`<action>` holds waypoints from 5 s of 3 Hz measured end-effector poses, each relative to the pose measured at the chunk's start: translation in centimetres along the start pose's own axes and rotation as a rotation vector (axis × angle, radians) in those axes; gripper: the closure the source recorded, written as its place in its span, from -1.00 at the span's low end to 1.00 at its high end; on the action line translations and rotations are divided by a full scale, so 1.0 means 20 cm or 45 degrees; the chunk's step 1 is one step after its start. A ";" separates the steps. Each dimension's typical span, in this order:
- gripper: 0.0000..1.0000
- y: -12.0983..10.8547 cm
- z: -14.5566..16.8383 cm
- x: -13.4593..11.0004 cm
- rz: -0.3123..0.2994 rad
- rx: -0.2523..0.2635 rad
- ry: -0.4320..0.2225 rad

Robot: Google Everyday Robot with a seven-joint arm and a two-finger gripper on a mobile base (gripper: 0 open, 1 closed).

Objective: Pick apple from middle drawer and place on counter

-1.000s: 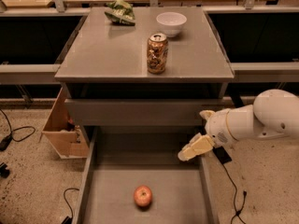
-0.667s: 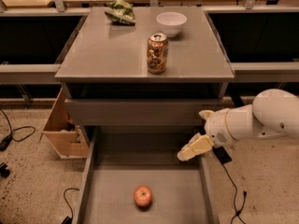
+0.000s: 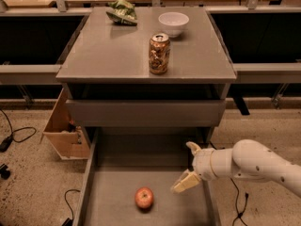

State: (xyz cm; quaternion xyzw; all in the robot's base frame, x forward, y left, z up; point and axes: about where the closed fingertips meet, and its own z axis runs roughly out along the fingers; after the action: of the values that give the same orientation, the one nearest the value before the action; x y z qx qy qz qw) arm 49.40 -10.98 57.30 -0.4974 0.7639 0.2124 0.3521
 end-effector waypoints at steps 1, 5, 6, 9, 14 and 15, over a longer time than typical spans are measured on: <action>-1.00 0.07 0.33 0.24 -0.044 -0.057 -0.053; -1.00 0.39 0.85 0.35 -0.190 -0.293 -0.035; -1.00 0.43 0.96 0.37 -0.208 -0.327 -0.019; 0.62 0.46 1.09 0.39 -0.244 -0.358 -0.008; 1.00 0.03 -0.12 -1.50 -0.281 -0.156 0.144; 1.00 0.03 -0.12 -1.50 -0.281 -0.157 0.145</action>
Offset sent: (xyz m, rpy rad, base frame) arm 0.0015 0.0156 -0.0606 0.0211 -0.0283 0.0483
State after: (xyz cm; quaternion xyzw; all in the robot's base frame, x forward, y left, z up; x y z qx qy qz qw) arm 55.75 5.95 81.25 -0.6104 0.7087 0.1904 0.2981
